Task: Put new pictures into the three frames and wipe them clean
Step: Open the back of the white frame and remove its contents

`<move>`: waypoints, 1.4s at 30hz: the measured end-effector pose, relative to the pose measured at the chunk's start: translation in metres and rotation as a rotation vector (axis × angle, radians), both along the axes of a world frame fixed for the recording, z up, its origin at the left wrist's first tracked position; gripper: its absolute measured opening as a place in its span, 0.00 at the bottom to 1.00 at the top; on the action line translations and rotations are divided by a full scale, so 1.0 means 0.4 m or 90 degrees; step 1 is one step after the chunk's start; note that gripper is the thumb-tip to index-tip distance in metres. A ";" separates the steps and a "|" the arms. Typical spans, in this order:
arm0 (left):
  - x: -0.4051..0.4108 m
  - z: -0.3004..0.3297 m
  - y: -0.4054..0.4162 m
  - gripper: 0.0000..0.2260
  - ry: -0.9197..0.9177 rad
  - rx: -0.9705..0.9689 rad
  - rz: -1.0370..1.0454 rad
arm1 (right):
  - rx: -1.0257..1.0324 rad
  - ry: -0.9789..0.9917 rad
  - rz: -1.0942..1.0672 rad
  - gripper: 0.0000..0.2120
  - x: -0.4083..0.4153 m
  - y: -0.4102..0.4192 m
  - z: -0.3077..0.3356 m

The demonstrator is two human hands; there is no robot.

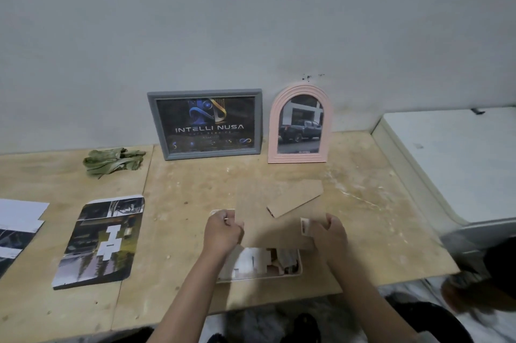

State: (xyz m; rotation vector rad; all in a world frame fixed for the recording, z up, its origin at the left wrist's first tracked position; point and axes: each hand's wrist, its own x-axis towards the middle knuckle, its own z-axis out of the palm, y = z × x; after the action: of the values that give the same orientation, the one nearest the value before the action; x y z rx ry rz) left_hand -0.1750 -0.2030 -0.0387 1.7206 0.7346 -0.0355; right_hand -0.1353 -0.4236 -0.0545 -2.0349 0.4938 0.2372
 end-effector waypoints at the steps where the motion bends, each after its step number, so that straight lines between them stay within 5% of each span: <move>1: 0.008 0.003 -0.022 0.03 0.004 0.019 -0.019 | -0.010 0.005 -0.007 0.26 0.005 -0.016 0.002; 9: 0.112 -0.020 -0.371 0.02 0.080 0.226 -0.332 | -0.162 -0.014 -0.024 0.26 0.047 -0.320 -0.018; 13: 0.149 -0.061 -0.512 0.22 0.115 0.257 -0.442 | -0.234 -0.007 0.022 0.19 0.065 -0.426 -0.058; 18: 0.145 -0.091 -0.612 0.26 0.174 0.265 -0.491 | -0.261 0.028 0.153 0.28 0.089 -0.511 -0.082; 23: 0.119 -0.122 -0.643 0.26 0.178 0.284 -0.489 | -0.301 0.027 0.236 0.31 0.089 -0.532 -0.127; 27: 0.106 -0.115 -0.617 0.08 0.084 0.263 -0.394 | -0.345 -0.031 0.214 0.27 0.090 -0.488 -0.130; 36: 0.039 -0.051 -0.381 0.13 0.044 0.333 -0.053 | -0.297 -0.229 0.494 0.25 0.108 -0.243 -0.107; 42: -0.011 -0.052 -0.140 0.18 0.143 0.417 -0.049 | -0.354 -0.181 0.714 0.29 0.103 -0.057 -0.092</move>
State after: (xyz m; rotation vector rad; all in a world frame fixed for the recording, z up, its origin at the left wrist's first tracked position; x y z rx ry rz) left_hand -0.1793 -0.2588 -0.0596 2.3969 0.9085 -0.0451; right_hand -0.0941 -0.4465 -0.0912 -2.6373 -0.9054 0.4957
